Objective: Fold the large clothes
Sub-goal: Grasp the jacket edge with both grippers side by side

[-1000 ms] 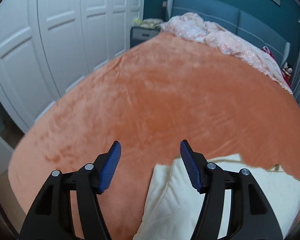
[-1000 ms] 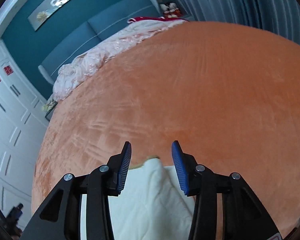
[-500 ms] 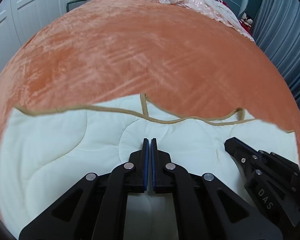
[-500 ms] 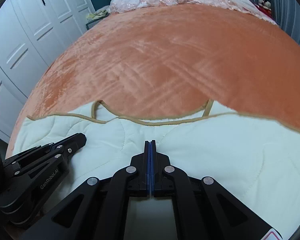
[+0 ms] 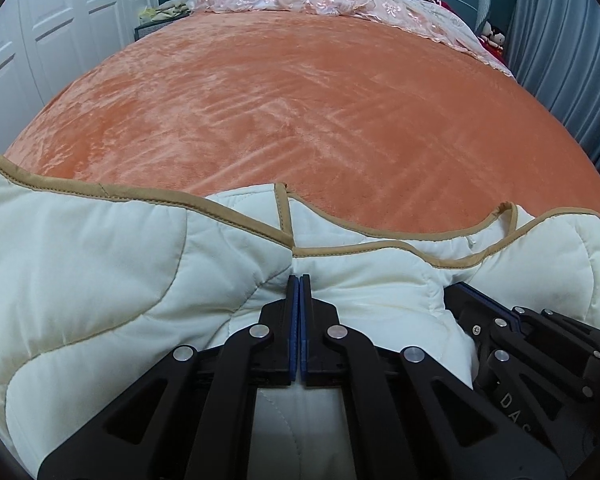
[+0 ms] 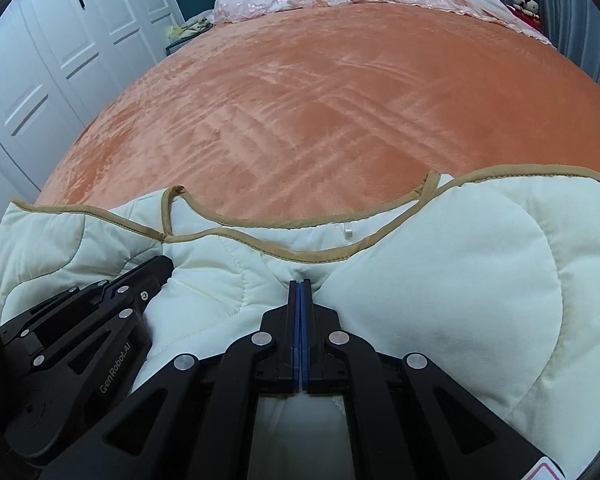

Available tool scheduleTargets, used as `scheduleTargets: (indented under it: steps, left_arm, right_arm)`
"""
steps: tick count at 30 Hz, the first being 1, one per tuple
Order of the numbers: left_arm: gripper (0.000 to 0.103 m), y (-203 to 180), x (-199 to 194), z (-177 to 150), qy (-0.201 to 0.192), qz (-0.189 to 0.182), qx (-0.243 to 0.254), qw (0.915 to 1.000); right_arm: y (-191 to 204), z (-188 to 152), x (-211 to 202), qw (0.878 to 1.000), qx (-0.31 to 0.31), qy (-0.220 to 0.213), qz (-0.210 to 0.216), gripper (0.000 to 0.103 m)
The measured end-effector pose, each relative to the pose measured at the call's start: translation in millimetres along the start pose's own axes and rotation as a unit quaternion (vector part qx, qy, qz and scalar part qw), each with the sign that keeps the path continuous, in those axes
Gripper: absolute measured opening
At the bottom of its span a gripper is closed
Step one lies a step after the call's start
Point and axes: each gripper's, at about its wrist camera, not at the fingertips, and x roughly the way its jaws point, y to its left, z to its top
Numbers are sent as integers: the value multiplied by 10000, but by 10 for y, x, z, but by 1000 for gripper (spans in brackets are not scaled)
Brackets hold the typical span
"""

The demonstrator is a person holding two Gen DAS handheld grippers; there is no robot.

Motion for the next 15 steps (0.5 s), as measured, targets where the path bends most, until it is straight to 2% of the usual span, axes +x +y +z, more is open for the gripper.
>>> scheduleTargets:
  steps: [15]
  left_arm:
    - [0, 17, 47, -29, -176, -48, -87, 9998]
  right_arm:
    - [-5, -11, 44, 9998, 68, -157, 62, 0]
